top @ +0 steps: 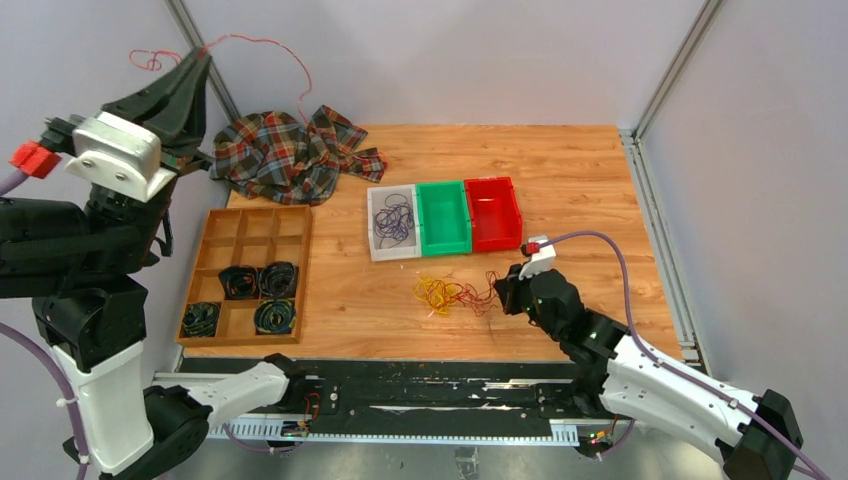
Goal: Untangle the cables
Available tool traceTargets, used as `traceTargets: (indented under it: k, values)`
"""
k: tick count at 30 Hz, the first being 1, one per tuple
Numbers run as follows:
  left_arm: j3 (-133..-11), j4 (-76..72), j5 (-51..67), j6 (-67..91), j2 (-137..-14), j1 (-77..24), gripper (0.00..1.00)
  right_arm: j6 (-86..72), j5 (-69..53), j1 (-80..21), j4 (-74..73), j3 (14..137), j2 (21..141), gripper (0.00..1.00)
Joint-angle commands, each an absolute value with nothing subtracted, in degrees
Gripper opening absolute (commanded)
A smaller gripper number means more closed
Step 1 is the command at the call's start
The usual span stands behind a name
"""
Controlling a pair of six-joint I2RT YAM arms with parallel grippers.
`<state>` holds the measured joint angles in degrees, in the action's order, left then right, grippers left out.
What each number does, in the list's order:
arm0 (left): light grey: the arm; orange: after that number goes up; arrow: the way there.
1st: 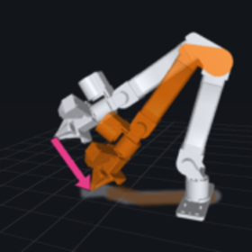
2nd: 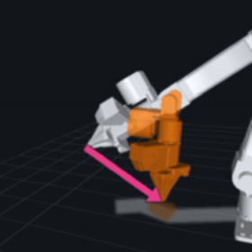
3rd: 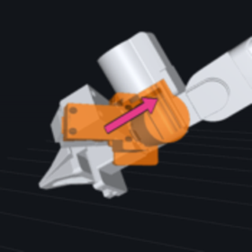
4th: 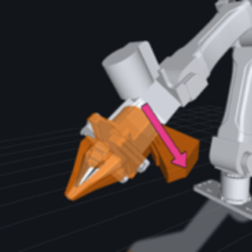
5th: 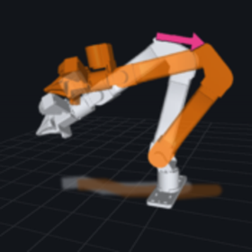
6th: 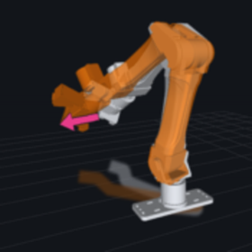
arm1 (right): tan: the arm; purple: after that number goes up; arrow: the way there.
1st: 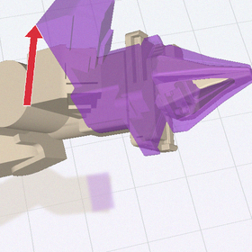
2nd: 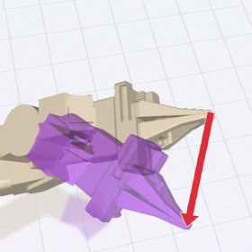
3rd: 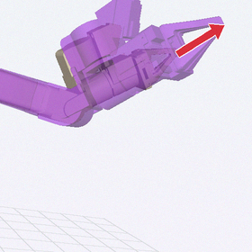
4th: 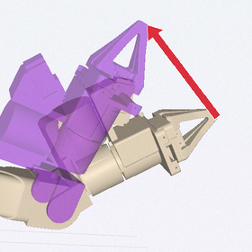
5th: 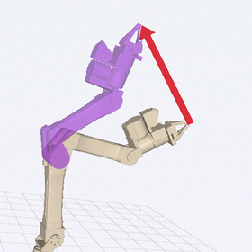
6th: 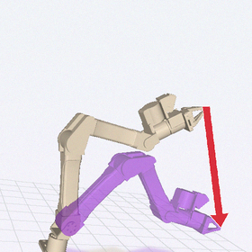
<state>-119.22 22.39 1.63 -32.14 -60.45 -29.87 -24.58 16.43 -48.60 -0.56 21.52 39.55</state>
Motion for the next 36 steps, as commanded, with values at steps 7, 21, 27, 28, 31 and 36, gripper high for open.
traceTargets:
  k: [7, 21, 27, 28, 31, 36]
  values:
    - [-104.18, 26.58, 11.89, -24.14, -57.98, -30.28, 0.00, -24.88, 13.48, -48.06, -0.24, 25.95, 37.91, 0.01]
    - [-85.27, 16.23, 19.74, -18.68, -66.36, -30.52, 0.00, -26.94, 11.35, -48.00, -4.21, 28.77, 34.44, 0.01]
    - [-84.99, 13.84, 20.68, -24.60, -75.13, -32.79, 0.00, -26.62, 9.65, -48.04, -13.54, 33.12, 35.08, 0.00]
    - [-84.93, 13.50, 20.39, -26.29, -76.31, -33.20, 0.00, -26.39, 9.68, -48.03, -14.84, 33.61, 35.00, 0.01]
    - [-84.92, 12.54, 18.48, -31.98, -79.85, -34.64, 0.00, -25.98, 9.69, -48.00, -17.33, 34.56, 34.37, 0.01]
    - [-86.68, 11.96, 17.58, -36.16, -85.89, -36.04, 0.00, -26.65, 9.50, -48.00, -18.83, 34.26, 34.10, 0.01]
